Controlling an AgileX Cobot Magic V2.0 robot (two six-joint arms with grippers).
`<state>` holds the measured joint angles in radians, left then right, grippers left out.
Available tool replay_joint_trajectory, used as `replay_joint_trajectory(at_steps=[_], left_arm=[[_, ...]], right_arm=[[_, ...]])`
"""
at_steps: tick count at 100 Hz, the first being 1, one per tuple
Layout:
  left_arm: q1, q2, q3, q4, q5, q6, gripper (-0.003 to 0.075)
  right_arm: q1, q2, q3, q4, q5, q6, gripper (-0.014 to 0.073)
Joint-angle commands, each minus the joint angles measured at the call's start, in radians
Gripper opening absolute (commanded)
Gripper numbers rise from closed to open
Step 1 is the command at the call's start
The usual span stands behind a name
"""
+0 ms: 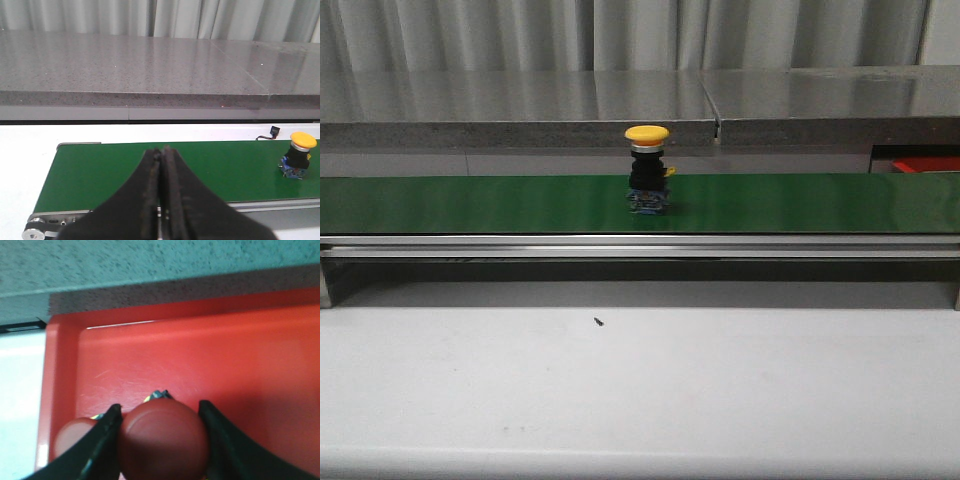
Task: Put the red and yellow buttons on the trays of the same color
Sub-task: 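Lower the red button into the red tray and open the right gripper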
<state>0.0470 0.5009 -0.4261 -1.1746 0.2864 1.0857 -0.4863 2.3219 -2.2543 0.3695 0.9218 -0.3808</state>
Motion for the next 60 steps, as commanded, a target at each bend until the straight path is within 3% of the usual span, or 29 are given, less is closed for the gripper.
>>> replay_joint_trajectory(at_steps=[1, 41, 51, 60], left_arm=[[-0.007, 0.003, -0.025, -0.030, -0.033, -0.003, -0.0019], [-0.007, 0.005, -0.025, -0.030, -0.033, -0.003, -0.0019], [-0.007, 0.005, -0.025, -0.030, -0.033, -0.003, -0.0019], [-0.007, 0.005, -0.025, -0.030, -0.033, -0.003, -0.0019]], right_arm=[[-0.004, -0.042, -0.043, 0.022, -0.065, -0.001, 0.0076], [-0.004, 0.036, -0.043, 0.022, -0.080, -0.002, 0.0080], [-0.004, 0.041, -0.043, 0.022, -0.082, -0.002, 0.0131], [-0.004, 0.043, -0.043, 0.022, -0.073, -0.002, 0.0236]])
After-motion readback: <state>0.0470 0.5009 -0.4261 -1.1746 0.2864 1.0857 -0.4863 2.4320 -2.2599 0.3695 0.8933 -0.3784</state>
